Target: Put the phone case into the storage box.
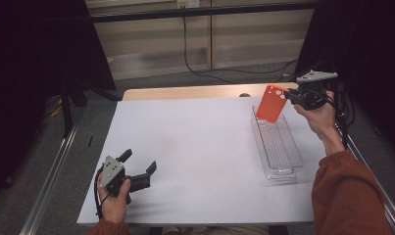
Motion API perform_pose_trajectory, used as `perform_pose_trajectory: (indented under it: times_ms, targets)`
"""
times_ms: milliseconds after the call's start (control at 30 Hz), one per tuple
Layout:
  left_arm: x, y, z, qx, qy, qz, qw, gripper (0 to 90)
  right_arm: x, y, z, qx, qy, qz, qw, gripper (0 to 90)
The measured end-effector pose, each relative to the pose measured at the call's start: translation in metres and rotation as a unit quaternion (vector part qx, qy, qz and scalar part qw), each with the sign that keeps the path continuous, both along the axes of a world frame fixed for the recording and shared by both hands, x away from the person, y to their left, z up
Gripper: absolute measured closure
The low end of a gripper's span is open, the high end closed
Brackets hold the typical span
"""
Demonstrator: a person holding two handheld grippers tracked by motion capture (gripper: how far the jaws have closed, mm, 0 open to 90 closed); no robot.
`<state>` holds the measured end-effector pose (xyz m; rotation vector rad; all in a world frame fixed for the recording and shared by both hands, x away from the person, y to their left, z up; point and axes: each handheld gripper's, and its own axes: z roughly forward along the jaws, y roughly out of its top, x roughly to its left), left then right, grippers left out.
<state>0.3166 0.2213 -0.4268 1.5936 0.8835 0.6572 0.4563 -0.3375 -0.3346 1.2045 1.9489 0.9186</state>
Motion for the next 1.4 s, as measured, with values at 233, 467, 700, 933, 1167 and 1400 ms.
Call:
perform_pose_trajectory:
  times_ms: [233, 467, 700, 933, 1167, 1400]
  targets:
    - [0.0, 0.002, -0.001, 0.008, 0.003, 0.0, 1.0, 2.5, 0.005, 0.005, -0.005, -0.015, 0.002, 0.011, 0.9998, 80.5]
    - [0.0, 0.002, -0.001, 0.007, 0.002, 0.0, 1.0, 2.5, 0.01, 0.007, -0.008, -0.028, 0.002, 0.014, 0.9995, 80.5]
    - [0.0, 0.001, -0.002, 0.003, 0.005, -0.001, 1.0, 2.5, 0.014, 0.014, -0.012, -0.04, 0.006, 0.016, 0.9991, 80.5]
    - [0.0, 0.002, -0.002, 0.005, 0.005, -0.001, 1.0, 2.5, 0.017, 0.017, -0.013, -0.049, 0.009, 0.022, 0.9985, 80.4]
    - [-0.001, 0.002, -0.002, 0.005, 0.005, 0.0, 1.0, 2.5, 0.024, 0.014, -0.013, -0.044, 0.014, 0.02, 0.9987, 80.0]
    - [0.0, 0.002, -0.002, 0.007, 0.007, -0.001, 1.0, 2.5, 0.027, 0.016, -0.013, -0.041, 0.01, 0.028, 0.9987, 79.4]
